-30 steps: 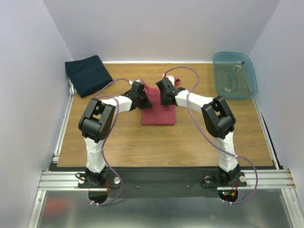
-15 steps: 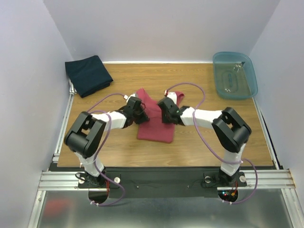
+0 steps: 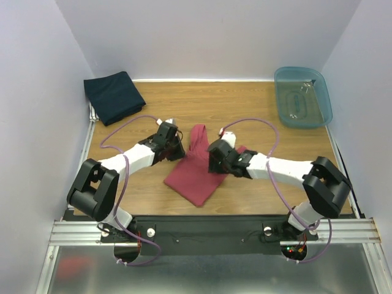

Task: Fold and stack the tank tops
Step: Fold the tank top

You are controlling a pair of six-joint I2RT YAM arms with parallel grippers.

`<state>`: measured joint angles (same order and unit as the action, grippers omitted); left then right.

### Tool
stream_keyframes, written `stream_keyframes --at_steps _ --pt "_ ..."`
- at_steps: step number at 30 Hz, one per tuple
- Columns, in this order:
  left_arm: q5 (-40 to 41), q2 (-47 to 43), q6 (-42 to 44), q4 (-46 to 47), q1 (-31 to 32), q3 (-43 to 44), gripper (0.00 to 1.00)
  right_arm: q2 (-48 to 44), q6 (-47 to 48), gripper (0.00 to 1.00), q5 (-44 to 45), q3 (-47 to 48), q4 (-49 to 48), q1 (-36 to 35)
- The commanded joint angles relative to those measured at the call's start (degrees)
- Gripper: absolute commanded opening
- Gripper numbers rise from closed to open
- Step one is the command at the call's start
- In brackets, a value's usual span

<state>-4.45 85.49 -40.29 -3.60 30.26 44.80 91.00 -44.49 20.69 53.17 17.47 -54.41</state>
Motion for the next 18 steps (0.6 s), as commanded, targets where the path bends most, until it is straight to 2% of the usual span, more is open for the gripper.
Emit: stream_keyframes --at_steps 1,4,6,7,8,11,12,15,18 --pt "0.4 -2.44 6.1 -2.81 0.06 8.63 0.26 -5.74 2.38 0.59 2.0 2.73 0.63 11.57" --pt "3.29 -2.53 5.41 -3.08 -0.03 12.67 0.27 -3.3 7.82 0.59 -3.26 8.16 0.54 18.0" --pt "3.74 -0.26 4.88 -3.35 -0.72 14.78 0.27 1.25 11.51 0.56 -5.91 12.2 0.46 19.17" --pt "4.01 0.8 3.92 -3.09 -0.99 16.01 0.27 2.76 12.49 0.54 -7.84 17.01 0.46 19.34" --pt "5.66 3.34 3.56 -2.48 -1.43 17.76 0.27 4.34 13.37 0.47 -8.99 19.23 0.54 19.34" --pt "2.08 10.18 2.15 -0.63 -5.03 22.41 0.27 10.32 13.55 0.4 -12.33 26.8 0.63 19.34" --pt "2.42 12.05 2.32 -0.71 -6.17 23.75 0.27 11.64 13.64 0.35 -12.69 28.29 0.54 19.34" --pt "0.24 18.99 3.64 -1.06 -7.76 28.93 0.22 16.74 14.17 0.34 -15.06 33.04 0.54 19.26" --pt "-3.28 24.43 5.04 -0.8 -8.81 33.33 0.22 21.31 13.99 0.41 -15.5 36.38 0.54 19.26"
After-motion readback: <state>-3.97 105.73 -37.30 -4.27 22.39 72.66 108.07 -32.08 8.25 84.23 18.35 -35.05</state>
